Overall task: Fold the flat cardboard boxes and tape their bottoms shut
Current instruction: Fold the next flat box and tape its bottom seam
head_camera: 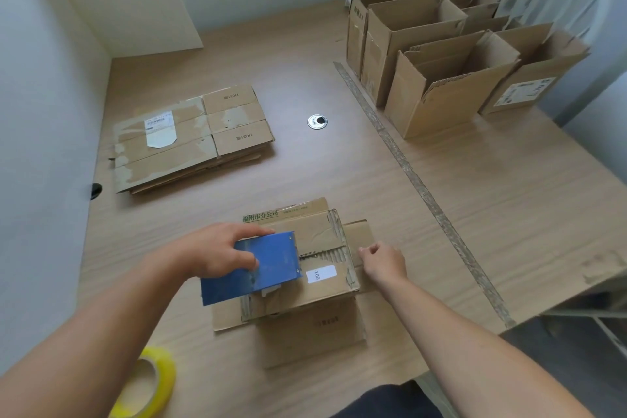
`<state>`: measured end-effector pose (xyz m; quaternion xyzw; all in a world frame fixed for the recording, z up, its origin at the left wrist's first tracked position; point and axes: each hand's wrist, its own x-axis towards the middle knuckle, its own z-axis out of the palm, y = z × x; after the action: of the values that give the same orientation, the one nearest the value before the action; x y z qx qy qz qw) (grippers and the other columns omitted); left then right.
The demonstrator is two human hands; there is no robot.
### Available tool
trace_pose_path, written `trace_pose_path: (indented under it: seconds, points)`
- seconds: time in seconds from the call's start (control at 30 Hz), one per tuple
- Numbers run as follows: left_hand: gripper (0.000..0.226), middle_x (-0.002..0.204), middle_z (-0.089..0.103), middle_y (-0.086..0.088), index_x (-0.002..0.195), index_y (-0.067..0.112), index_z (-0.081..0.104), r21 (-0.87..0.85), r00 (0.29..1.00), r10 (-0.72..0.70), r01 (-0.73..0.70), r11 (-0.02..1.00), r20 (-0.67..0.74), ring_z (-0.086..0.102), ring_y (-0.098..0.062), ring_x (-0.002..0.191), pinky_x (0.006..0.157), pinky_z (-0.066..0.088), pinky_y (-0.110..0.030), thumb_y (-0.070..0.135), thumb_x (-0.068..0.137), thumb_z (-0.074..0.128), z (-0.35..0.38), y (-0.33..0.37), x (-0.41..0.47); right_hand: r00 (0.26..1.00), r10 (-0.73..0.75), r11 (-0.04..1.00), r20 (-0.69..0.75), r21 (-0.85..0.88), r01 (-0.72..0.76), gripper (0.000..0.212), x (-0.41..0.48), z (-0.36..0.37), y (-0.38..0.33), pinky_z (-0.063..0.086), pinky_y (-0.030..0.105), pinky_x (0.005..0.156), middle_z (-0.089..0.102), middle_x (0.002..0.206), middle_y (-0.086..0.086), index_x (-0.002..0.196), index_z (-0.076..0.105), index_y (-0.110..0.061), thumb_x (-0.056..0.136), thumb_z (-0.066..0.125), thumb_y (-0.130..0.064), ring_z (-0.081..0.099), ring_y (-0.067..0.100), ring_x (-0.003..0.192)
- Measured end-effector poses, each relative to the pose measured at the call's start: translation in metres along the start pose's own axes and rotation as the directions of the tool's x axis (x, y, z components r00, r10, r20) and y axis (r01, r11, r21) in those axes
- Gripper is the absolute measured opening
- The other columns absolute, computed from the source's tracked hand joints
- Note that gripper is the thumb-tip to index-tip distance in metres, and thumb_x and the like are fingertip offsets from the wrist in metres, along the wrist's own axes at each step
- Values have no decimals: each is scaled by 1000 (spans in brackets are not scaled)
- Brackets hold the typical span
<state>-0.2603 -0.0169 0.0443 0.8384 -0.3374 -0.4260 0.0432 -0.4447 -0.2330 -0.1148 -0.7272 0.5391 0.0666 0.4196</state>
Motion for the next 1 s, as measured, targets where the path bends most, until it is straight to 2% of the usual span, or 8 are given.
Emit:
trace_pose_path:
  seconds: [0.17, 0.37, 0.47, 0.53, 0.6, 0.73, 0.83, 1.0]
  points:
    - [71, 130, 52, 11, 136, 59, 40, 20, 1000, -10, 10, 1000, 10, 52, -16, 109, 97, 45, -41, 53, 67, 52, 0, 2, 1, 1000, -27, 999, -4, -35, 27, 24, -11, 12, -4, 45, 32, 83, 46, 118, 5, 100, 59, -24, 95, 57, -47, 55, 25, 87]
    - [61, 131, 51, 10, 137, 59, 37, 36, 1000, -21, 21, 999, 9, 52, -16, 109, 96, 45, -40, 46, 81, 59, -1, 1, 1, 997, -73, 979, 9, -192, 74, 27, -11, 11, 1, 41, 35, 77, 45, 119, 0, 110, 51, -42, 95, 42, -63, 58, 28, 98]
    - [58, 131, 49, 10, 138, 59, 37, 43, 1000, -22, 21, 999, 11, 51, -17, 110, 97, 45, -41, 41, 88, 60, -1, 0, 1, 996, -84, 968, 19, -236, 86, 48, -8, 12, 5, 40, 36, 79, 42, 135, 1, 136, 37, -47, 93, 39, -68, 58, 31, 112]
    - [60, 131, 49, 10, 138, 59, 36, 40, 999, -32, 32, 999, 15, 50, -17, 109, 96, 45, -41, 47, 83, 58, 0, 2, 0, 998, -57, 967, 22, -246, 61, 69, -7, 8, 6, 41, 38, 82, 37, 143, 2, 150, 20, -44, 90, 44, -69, 55, 31, 120]
    - [69, 131, 50, 9, 139, 58, 36, 46, 999, -36, 35, 998, 20, 51, -17, 109, 97, 45, -41, 53, 72, 53, 0, 5, 0, 998, -56, 959, 26, -276, 61, 71, -8, 4, 5, 44, 39, 87, 39, 142, 4, 150, 24, -35, 91, 53, -62, 55, 32, 121]
    - [71, 130, 51, 10, 136, 60, 38, 42, 1000, -23, 23, 999, 4, 51, -17, 109, 97, 45, -41, 54, 67, 51, 0, 3, 0, 962, -247, 968, -116, 17, 251, 39, -14, -7, -6, 41, 32, 84, 54, 125, 7, 131, 52, -18, 98, 55, -39, 57, 26, 111]
    - [69, 131, 51, 11, 134, 61, 39, 28, 1000, -5, 6, 1000, -12, 51, -16, 109, 97, 44, -39, 53, 67, 51, 0, 1, -1, 918, -394, 874, -44, 291, 388, 44, -28, -10, -25, 38, 27, 97, 54, 130, -8, 143, 48, -26, 102, 47, -41, 51, 11, 119]
    - [63, 131, 53, 14, 125, 67, 42, -14, 998, 41, -42, 999, -41, 52, -13, 110, 98, 44, -39, 51, 66, 54, -1, -5, -9, 830, -544, 836, 122, 161, 524, 48, -42, 15, -25, 23, 34, 120, 25, 160, -6, 151, 30, -44, 105, 41, -40, 25, 12, 146]
